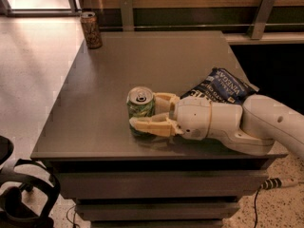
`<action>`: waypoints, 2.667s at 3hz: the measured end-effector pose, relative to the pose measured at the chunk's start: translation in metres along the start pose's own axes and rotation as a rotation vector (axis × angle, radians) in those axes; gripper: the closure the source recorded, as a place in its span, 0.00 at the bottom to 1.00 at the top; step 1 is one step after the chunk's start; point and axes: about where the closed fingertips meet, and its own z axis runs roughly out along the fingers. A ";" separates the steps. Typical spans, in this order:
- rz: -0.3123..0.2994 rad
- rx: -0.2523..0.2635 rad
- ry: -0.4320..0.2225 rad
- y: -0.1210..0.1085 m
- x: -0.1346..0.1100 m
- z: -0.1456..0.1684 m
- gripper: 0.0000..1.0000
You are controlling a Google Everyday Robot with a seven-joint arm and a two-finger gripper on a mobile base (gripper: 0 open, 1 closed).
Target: Move green can near orange can
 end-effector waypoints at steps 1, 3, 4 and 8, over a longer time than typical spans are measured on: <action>-0.001 -0.004 0.000 0.001 -0.001 0.002 0.88; -0.003 -0.009 0.000 0.002 -0.002 0.004 1.00; -0.011 -0.026 0.019 -0.022 -0.015 0.000 1.00; -0.029 -0.047 0.086 -0.173 -0.093 0.010 1.00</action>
Offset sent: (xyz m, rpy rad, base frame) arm -0.0006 0.0018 0.0007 -0.0003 -0.0011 0.0034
